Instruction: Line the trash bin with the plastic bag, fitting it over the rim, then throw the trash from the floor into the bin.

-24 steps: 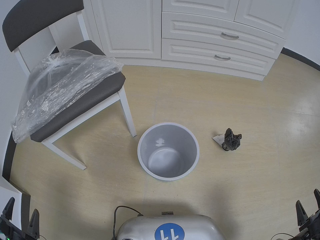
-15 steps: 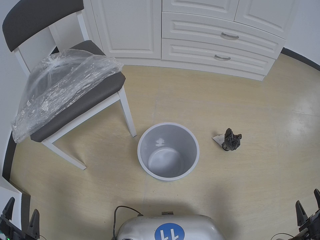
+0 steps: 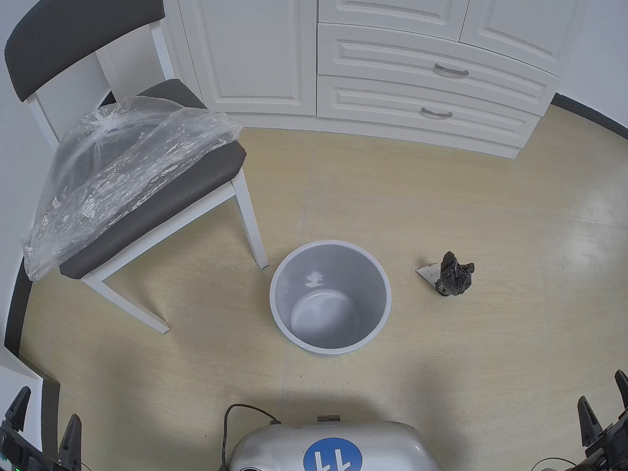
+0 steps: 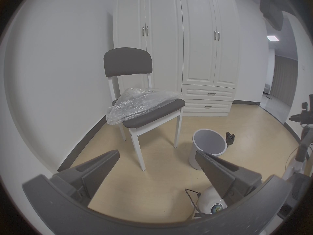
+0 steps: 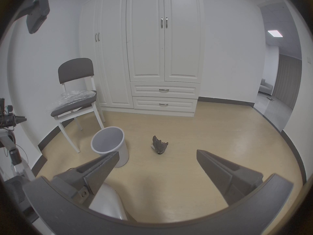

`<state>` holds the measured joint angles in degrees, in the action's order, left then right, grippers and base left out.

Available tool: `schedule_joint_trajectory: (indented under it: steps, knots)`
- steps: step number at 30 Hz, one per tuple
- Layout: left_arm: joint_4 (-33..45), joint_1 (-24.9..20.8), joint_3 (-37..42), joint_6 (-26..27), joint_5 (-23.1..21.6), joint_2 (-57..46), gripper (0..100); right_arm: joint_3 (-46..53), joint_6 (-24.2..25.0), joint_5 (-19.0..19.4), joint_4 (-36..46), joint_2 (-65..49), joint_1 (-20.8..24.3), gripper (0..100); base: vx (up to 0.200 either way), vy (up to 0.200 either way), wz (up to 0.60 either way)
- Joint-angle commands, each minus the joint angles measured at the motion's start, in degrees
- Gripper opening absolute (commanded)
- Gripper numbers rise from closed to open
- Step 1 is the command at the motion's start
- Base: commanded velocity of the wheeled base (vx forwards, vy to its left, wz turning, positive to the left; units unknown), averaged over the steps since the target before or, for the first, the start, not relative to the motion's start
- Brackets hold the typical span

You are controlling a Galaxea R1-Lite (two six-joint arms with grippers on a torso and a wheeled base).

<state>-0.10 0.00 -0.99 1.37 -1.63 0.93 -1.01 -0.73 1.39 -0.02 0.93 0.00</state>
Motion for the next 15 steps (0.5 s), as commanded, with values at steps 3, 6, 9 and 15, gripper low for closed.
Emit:
schedule_joint_trajectory:
  steps: [3,6,9,15]
  knots:
    - [0.01,0.00,0.90,-3.47,1.63,-0.93,100,0.92,1.35,-0.07,0.02,-0.93,0.09,100,0.000,0.000,0.00]
    - [-0.17,0.00,0.99,-2.24,1.63,-0.93,100,1.01,0.73,0.02,-0.06,-0.93,0.00,100,0.000,0.000,0.00]
    - [-0.52,0.09,0.99,1.54,-0.65,-0.93,100,0.92,-0.94,0.02,-0.33,-0.93,0.00,100,0.000,0.000,0.00]
    - [-0.69,0.09,0.99,-1.10,0.14,-0.93,100,0.92,1.79,-0.60,-0.33,-0.93,0.09,100,0.000,0.000,0.00]
